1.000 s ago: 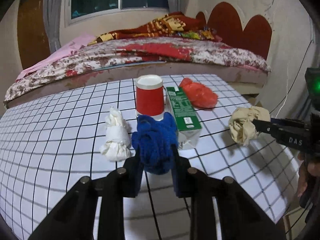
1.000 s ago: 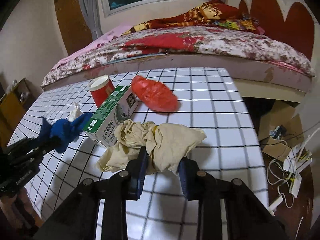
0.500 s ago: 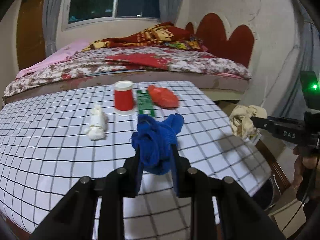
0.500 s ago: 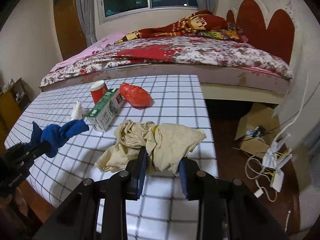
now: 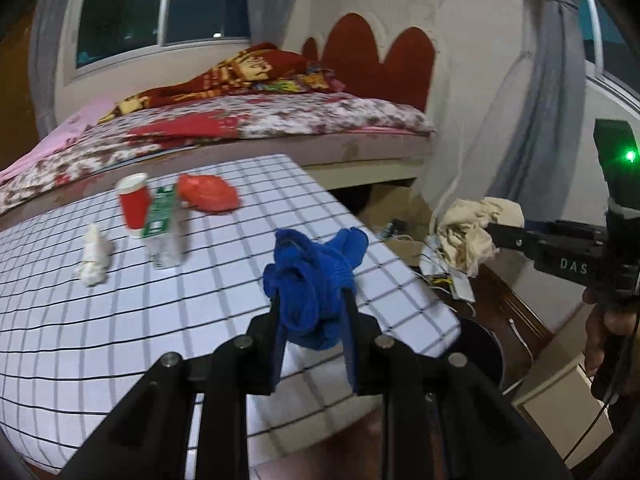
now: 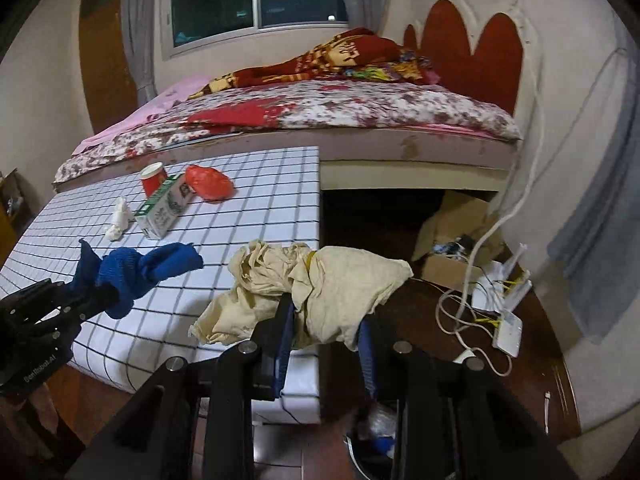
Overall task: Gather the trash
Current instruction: 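Carry the blue cloth in left gripper over the bin while right gripper carries the beige cloth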
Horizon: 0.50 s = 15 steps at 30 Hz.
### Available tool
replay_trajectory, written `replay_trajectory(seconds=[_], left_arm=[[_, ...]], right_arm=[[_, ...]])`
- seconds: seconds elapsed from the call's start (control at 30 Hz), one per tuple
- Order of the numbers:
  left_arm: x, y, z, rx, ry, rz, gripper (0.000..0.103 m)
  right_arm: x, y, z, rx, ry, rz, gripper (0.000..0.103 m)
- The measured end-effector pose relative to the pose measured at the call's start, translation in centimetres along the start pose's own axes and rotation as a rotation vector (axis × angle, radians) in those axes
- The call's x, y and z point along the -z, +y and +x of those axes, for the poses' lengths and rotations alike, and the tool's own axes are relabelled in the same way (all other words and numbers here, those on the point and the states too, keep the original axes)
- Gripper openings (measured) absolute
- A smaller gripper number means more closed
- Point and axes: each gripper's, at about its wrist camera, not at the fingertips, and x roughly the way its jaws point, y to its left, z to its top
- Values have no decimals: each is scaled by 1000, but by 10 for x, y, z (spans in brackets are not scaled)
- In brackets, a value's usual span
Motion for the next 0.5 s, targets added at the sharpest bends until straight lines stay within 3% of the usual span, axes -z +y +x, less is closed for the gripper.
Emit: replay_trajectory(seconds=[0.5], left_arm=[[10, -98, 19, 131, 48, 108, 26]], right_arm=[[55, -79, -33, 96, 28, 79, 32]])
